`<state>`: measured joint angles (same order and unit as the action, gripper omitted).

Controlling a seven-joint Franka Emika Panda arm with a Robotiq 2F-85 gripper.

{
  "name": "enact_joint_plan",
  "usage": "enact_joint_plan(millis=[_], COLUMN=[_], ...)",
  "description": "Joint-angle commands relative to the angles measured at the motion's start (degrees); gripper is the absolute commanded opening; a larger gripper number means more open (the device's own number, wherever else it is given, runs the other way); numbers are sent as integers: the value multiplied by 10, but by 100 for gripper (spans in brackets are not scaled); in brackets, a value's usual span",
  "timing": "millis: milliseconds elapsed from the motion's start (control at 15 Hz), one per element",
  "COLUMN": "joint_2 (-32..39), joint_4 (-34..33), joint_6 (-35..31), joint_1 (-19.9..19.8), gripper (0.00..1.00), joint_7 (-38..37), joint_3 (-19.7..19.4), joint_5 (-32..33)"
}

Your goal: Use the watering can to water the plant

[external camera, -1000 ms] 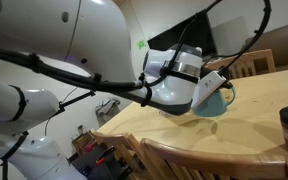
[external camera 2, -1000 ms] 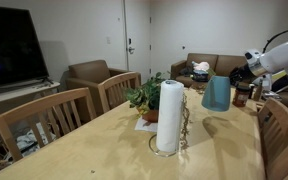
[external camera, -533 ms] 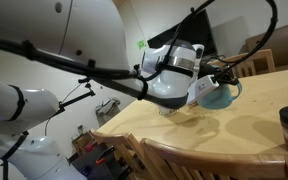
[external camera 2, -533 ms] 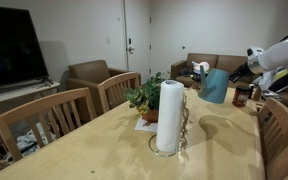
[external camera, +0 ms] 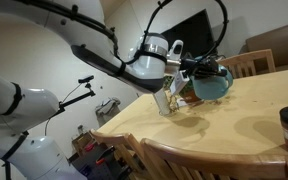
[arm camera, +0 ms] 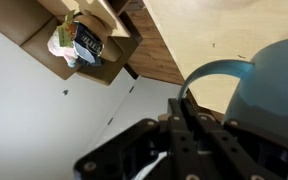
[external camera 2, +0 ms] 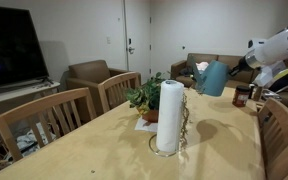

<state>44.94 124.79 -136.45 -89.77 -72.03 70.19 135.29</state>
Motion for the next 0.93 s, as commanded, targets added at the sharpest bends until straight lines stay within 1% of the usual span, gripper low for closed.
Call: enact_joint_plan(millis=[0,333,467,667,733,867], joint_2=[-119,-236,-282,-345,-363,-387], joint_4=[34,43,43,45,49,50], joint_6=[0,25,20,19,25,29], joint_1=[-3,22,49,122,157,238], gripper=[2,2,2,2,2,2], joint_7=[-48,-77,-78,-69,-66,-47], joint_3=[3,-24,-53,-121,-151,-219], joint_5=[-58,-138,-176,-238,-258,-299])
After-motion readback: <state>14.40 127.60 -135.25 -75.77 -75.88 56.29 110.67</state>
